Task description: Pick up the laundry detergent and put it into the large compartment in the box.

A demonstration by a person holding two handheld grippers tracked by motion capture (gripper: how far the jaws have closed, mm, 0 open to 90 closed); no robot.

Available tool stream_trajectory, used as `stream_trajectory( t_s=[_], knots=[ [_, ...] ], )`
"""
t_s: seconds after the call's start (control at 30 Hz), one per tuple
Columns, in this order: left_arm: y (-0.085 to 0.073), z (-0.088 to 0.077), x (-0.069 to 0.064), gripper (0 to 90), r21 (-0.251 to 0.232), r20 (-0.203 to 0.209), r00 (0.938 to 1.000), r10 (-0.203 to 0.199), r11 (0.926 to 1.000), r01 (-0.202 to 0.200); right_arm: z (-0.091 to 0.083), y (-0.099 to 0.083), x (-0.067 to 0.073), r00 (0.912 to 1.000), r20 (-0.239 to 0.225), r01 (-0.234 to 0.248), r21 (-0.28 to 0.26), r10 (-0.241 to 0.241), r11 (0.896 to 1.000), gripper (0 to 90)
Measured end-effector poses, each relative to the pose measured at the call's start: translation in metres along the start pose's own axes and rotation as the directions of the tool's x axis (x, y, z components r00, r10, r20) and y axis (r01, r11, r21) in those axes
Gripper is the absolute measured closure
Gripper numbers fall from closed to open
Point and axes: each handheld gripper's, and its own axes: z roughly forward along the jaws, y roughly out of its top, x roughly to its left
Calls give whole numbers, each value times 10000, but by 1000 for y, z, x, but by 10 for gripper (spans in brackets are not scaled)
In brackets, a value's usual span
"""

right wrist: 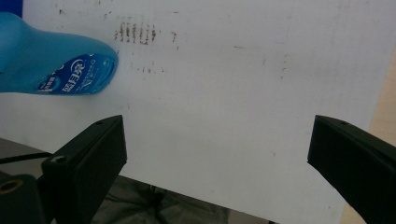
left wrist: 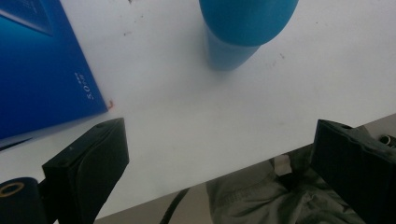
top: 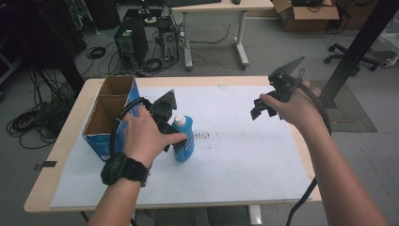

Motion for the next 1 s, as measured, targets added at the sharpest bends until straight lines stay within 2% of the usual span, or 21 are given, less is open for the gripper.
stream_trajectory(
  t_s=[0.13,0.37,0.4,0.47,0.63,1.0],
  knots=[
    [1,-1,-1,49,16,54,9999,139,9999,-139,0,-1,-1,10000,8,-35,28,35,10000,46],
    [4,-3,-2,49,-39,104,9999,130,9999,-130,-3,0,-2,10000,-20,54,41,-54,10000,47],
    [5,-3,-2,49,24,127,9996,244,9997,-244,-3,0,-2,10000,-20,54,41,-54,10000,47],
    [9,-3,-1,48,-92,119,9996,256,9996,-255,-3,0,-1,9999,-58,134,-25,-134,9999,46],
    [15,-1,-1,49,9,131,9996,268,9996,-269,-1,1,-3,9997,-131,184,2,-183,9998,46],
    [32,-2,-4,49,37,254,9981,560,9984,-561,5,5,-10,9997,-151,206,26,-205,9998,46]
  ],
)
